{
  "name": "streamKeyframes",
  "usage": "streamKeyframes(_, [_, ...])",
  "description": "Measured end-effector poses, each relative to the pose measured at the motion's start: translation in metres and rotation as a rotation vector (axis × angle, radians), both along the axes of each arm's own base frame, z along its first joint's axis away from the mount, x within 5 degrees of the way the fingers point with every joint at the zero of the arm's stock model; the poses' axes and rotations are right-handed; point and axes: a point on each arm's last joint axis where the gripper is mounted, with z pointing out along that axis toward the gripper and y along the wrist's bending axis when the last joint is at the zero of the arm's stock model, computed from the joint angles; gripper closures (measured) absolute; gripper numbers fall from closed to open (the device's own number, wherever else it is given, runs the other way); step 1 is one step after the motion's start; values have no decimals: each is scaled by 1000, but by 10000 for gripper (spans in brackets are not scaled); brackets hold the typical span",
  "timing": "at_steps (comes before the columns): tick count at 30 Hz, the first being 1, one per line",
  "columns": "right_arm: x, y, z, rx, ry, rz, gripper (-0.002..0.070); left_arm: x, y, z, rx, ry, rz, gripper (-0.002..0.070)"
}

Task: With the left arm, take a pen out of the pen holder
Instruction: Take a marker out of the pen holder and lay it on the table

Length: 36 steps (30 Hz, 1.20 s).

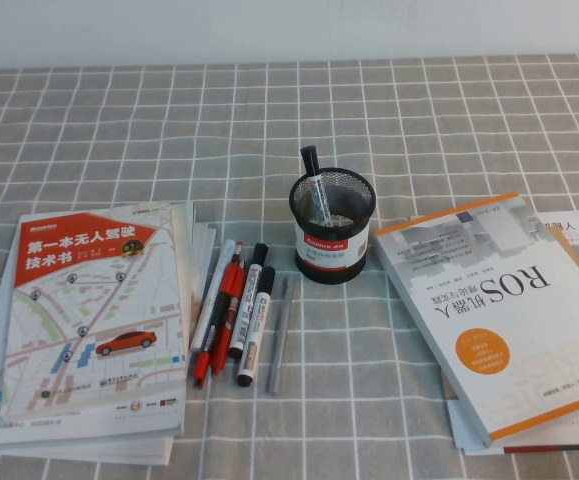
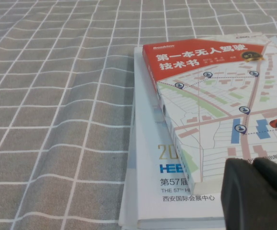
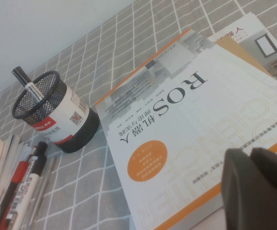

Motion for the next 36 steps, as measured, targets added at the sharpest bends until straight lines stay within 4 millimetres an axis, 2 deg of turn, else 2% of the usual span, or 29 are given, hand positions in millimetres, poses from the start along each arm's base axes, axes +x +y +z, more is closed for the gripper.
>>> streamKeyframes(24, [0,0,0,0,0,0,689,1,-1,3,-29,-28,1,675])
streamKeyframes(27, [0,0,0,0,0,0,688,3,-3,11,-193,-122,10,675])
streamKeyframes(33, [0,0,0,0,0,0,689,4,-2,31,-781,-308,80,675])
streamKeyframes(36, [0,0,0,0,0,0,689,4,3,36,-1002,-373,129,675])
